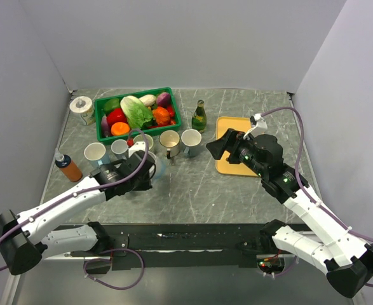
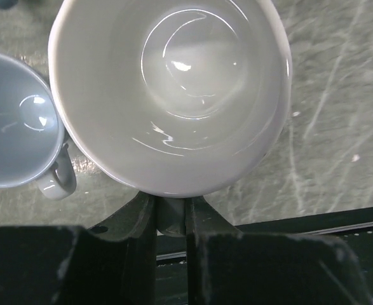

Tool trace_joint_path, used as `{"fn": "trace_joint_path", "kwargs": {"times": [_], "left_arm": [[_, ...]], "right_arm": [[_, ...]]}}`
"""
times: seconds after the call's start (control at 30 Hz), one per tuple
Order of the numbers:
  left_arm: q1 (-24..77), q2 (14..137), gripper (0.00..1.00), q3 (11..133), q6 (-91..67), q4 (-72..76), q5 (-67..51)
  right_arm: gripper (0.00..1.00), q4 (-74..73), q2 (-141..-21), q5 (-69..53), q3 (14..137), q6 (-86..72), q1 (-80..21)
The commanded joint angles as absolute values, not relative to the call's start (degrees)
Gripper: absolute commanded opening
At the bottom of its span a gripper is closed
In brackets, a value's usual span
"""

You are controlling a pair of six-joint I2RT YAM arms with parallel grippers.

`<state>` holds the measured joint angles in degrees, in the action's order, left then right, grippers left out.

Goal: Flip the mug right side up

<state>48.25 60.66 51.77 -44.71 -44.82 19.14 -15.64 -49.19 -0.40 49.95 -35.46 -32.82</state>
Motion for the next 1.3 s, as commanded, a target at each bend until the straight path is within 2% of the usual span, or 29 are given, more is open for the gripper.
{"fn": "trace_joint_path", "kwargs": {"times": [0.0,0.77,0.93,1.03,1.27], "left_arm": [[48.6,62.6,0.01,51.7,-46.1,-39.7,21.3],[49.8,76.4,0.01,52.8,-46.9,-41.7,22.4],[50.1,76.9,0.15,52.3,-47.4,-41.8,22.5],[50.3,77.0,0.3,51.9,-47.3,-41.4,22.2],[50.6,76.6,0.47,51.9,-47.1,-40.4,21.2]], "right_arm": [[0.98,-14.9,-48.7,0.4,51.9,-34.7,-32.4],[0.99,-15.5,-48.6,-2.1,50.4,-34.2,-30.8],[0.99,-15.6,-48.7,-2.5,50.3,-34.5,-30.1],[0.99,-16.3,-49.0,-2.8,50.6,-34.5,-30.1],[0.99,-16.2,-49.0,-3.4,50.4,-34.7,-29.9]]}}
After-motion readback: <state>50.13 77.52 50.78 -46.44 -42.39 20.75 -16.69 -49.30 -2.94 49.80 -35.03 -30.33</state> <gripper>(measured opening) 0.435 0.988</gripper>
